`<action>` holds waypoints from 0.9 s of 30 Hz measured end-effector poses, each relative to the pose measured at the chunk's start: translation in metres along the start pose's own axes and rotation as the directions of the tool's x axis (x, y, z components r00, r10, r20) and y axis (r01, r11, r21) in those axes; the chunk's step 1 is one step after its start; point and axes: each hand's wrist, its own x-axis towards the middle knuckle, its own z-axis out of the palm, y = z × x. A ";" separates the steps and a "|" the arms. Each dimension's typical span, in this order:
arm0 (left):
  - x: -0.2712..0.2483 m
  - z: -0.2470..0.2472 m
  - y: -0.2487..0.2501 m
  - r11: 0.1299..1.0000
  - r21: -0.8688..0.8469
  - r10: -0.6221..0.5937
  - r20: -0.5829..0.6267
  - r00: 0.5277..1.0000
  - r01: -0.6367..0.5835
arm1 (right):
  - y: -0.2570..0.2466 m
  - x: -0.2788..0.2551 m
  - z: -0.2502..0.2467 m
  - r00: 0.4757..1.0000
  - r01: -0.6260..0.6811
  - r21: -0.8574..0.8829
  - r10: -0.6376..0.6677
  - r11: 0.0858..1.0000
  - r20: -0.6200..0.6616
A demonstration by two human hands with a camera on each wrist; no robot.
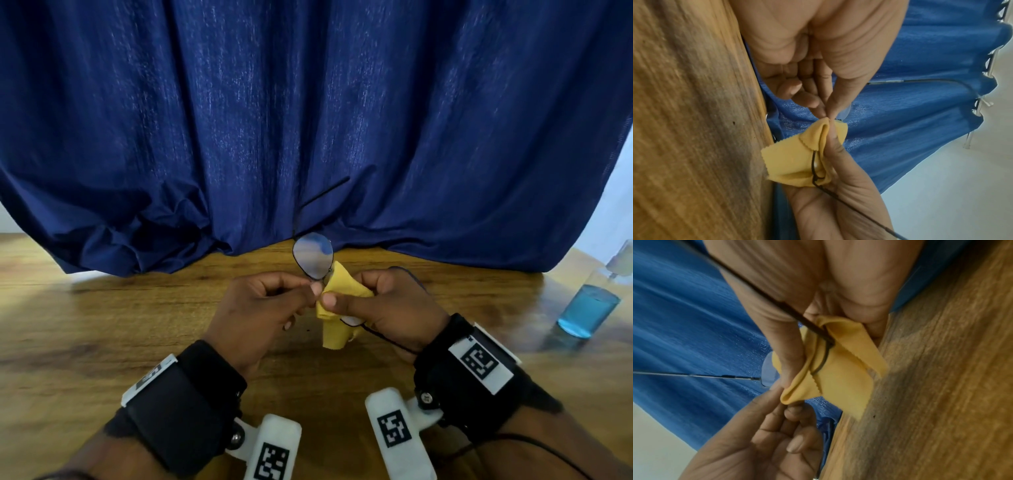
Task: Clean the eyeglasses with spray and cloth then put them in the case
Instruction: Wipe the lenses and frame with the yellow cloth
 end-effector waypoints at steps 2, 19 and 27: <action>-0.001 0.001 0.000 1.000 0.000 0.002 0.008 1.000 -0.002 | 0.002 0.001 0.002 0.999 0.020 -0.005 -0.020 1.000 -0.029; -0.005 0.009 -0.002 0.997 0.024 0.069 0.018 0.997 -0.069 | 0.000 -0.001 -0.001 1.000 0.021 -0.070 -0.021 0.997 -0.006; -0.003 0.008 -0.004 0.994 0.068 0.083 -0.027 0.996 -0.081 | -0.003 -0.001 -0.001 0.996 0.078 -0.135 -0.071 0.988 0.053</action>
